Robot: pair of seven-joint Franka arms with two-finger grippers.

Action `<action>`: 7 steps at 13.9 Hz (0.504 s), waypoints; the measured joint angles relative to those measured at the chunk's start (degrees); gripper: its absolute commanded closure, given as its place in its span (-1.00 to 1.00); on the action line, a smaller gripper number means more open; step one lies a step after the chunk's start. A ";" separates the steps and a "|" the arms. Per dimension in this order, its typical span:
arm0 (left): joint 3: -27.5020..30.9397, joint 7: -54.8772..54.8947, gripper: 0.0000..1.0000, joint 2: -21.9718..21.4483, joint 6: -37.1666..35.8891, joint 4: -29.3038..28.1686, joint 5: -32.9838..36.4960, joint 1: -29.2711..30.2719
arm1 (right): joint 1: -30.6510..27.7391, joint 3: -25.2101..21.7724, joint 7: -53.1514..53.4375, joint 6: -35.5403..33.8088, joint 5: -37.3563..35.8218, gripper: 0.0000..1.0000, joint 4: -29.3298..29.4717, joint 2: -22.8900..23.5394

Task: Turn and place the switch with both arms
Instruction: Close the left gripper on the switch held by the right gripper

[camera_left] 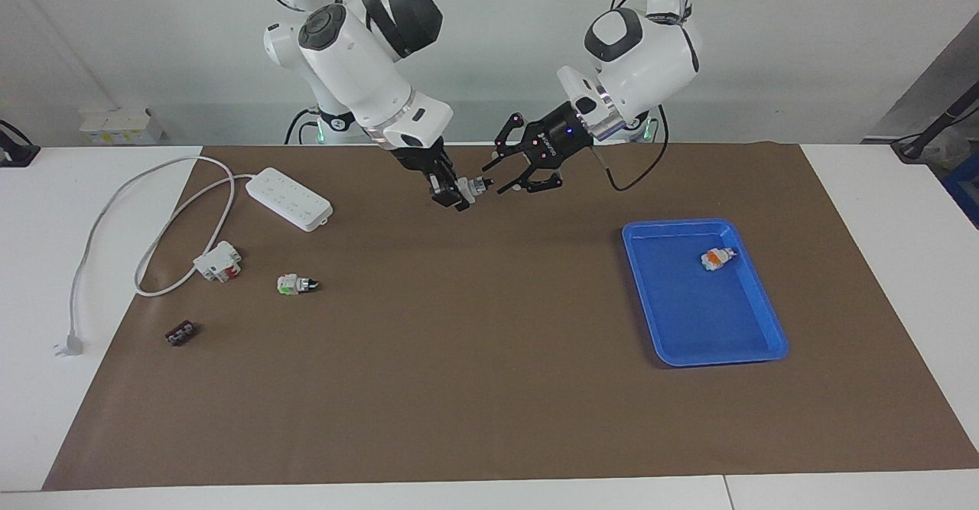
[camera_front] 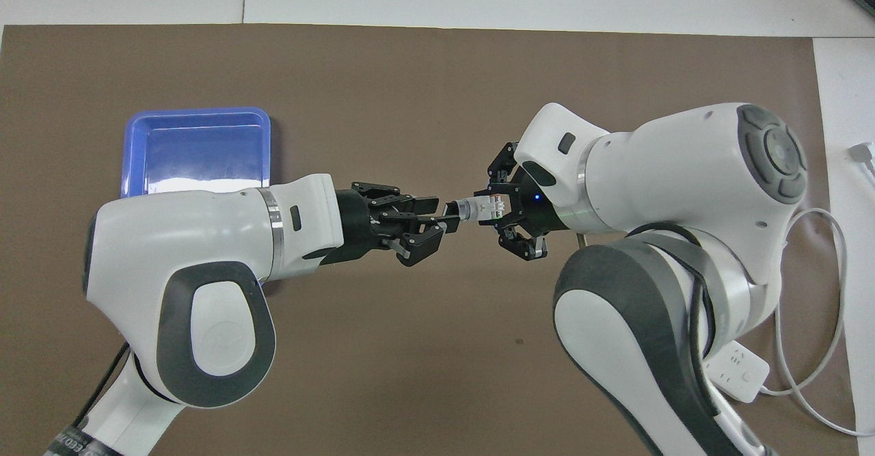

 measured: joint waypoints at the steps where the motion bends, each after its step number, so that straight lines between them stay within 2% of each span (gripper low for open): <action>1: -0.08 0.04 0.13 0.00 -0.05 -0.01 0.00 -0.02 | 0.00 0.00 0.00 0.00 0.00 1.00 -0.01 0.00; 7: -0.49 0.18 0.16 0.00 -0.06 -0.07 0.00 -0.08 | 0.00 0.00 0.00 0.00 0.00 1.00 -0.09 0.00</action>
